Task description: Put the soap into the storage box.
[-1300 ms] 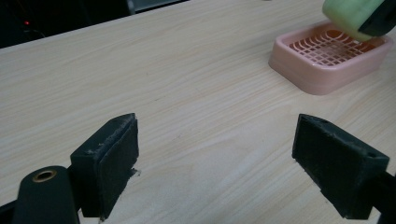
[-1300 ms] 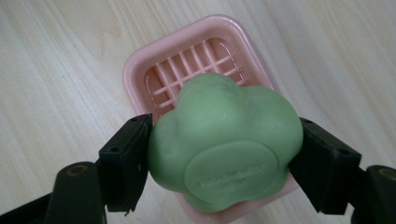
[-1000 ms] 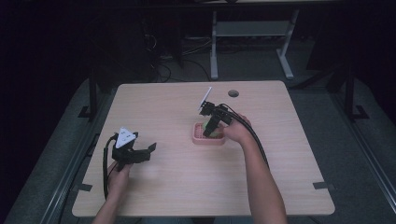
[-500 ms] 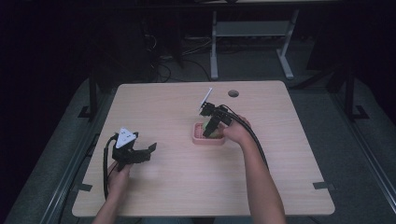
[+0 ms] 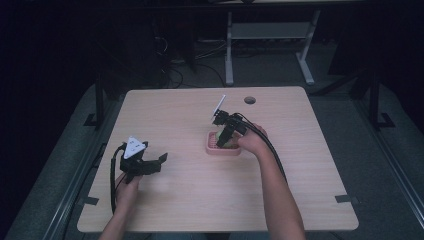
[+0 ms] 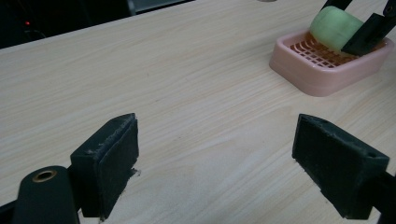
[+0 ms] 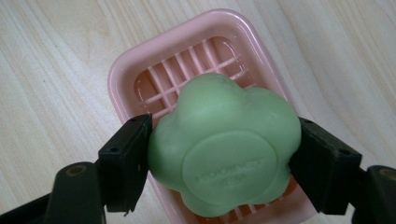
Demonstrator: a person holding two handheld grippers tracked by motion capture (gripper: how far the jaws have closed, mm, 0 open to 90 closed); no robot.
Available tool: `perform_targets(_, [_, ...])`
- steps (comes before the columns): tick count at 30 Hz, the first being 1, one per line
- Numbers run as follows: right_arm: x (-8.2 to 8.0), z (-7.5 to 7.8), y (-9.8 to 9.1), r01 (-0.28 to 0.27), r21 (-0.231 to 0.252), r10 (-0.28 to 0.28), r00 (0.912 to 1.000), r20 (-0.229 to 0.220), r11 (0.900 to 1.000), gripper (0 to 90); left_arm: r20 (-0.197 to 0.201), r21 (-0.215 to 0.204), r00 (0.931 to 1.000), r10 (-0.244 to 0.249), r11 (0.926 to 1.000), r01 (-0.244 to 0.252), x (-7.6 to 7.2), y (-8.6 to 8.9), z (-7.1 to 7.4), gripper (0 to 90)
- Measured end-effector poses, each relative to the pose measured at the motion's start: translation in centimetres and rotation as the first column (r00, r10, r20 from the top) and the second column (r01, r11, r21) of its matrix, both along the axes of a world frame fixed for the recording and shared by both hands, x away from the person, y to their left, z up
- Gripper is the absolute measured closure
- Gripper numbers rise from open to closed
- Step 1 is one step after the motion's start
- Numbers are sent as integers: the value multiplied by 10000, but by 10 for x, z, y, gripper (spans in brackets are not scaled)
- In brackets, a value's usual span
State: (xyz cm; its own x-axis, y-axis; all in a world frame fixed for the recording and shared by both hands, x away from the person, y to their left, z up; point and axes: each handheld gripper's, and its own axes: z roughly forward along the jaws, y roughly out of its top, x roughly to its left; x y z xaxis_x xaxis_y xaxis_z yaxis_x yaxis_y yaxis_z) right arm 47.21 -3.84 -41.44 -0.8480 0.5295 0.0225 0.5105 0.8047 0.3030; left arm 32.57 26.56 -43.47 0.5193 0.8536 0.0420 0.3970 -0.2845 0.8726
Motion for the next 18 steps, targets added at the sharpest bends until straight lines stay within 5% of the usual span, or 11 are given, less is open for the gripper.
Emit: perform_targets(18, [-3, 10, -2, -64, 371, 59, 9999, 117, 9993, 258, 21, 10, 10000, 16, 10000, -16, 0, 0, 0, 143])
